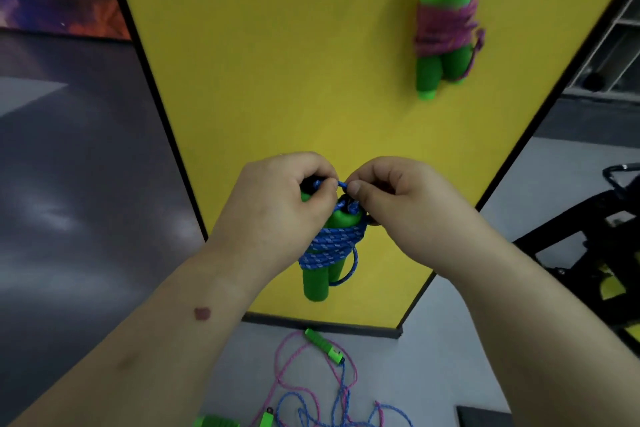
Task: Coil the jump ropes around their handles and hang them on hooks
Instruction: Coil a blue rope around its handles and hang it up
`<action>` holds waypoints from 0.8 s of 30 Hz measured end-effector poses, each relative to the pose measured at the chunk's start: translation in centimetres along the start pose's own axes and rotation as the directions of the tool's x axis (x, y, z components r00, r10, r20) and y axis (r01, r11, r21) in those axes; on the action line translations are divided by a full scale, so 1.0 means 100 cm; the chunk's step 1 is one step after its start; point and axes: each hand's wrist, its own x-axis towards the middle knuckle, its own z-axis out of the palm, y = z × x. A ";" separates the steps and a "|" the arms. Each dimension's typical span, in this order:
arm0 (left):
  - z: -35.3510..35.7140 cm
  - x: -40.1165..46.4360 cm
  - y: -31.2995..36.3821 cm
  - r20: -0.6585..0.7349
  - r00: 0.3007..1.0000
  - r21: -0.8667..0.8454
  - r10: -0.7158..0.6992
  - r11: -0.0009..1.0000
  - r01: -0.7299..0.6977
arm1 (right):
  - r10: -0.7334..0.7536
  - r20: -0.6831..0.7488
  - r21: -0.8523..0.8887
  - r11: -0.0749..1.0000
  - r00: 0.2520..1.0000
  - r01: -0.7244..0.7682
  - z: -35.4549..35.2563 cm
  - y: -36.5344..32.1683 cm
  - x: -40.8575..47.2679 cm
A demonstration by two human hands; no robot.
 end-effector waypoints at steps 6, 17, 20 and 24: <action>-0.075 0.076 0.101 0.004 0.999 -0.001 0.034 0.999 -0.034 | -0.017 -0.004 -0.075 0.997 1.000 0.017 -0.101 -0.119 0.027; -0.132 0.206 0.196 -0.091 0.996 0.006 0.003 1.000 -0.002 | 0.027 -0.076 0.214 0.977 0.997 -0.010 -0.186 -0.215 0.081; -0.120 0.227 0.199 -0.109 0.994 0.026 -0.017 0.999 0.019 | 0.018 -0.153 0.077 0.997 0.988 -0.006 -0.191 -0.214 0.101; -0.096 0.238 0.194 -0.236 0.969 -0.030 -0.066 0.998 0.061 | -0.015 -0.228 0.021 1.000 0.974 0.020 -0.190 -0.201 0.122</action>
